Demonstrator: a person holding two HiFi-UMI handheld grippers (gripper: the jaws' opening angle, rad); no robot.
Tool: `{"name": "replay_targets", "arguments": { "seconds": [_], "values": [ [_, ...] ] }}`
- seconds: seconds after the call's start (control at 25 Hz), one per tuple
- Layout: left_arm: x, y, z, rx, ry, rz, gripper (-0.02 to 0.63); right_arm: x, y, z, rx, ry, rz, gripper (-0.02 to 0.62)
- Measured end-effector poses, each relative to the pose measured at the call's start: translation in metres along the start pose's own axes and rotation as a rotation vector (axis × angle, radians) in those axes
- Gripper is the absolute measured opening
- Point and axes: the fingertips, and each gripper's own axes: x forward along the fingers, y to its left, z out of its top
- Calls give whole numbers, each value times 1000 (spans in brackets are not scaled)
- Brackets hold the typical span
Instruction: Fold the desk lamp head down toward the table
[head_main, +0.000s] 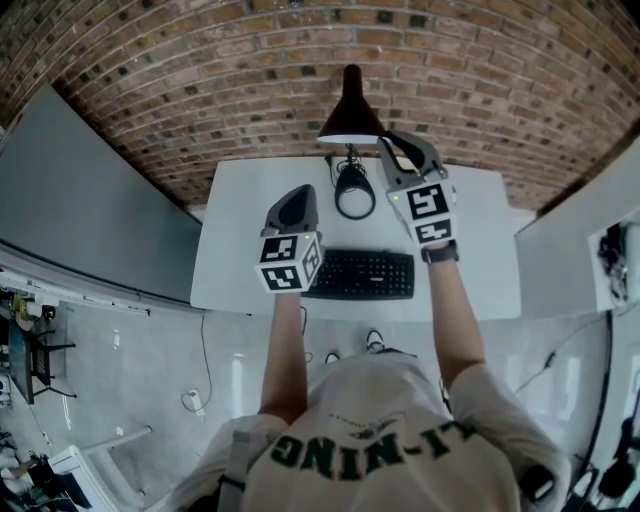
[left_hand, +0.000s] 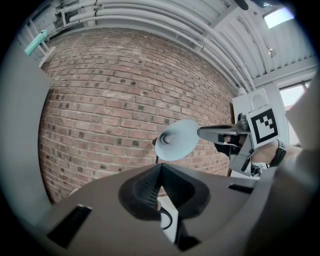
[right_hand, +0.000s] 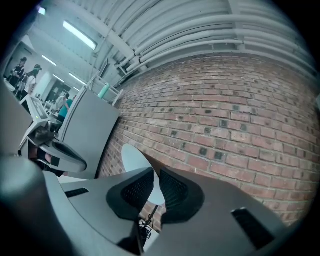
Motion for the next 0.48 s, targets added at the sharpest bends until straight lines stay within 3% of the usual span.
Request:
{"name": "replay_targets", "arguments": {
  "seconds": [0.48],
  "values": [
    [1,-7,-12,-14,24,-16,-3,-5,11,-20,25,36,25,39]
  ]
}}
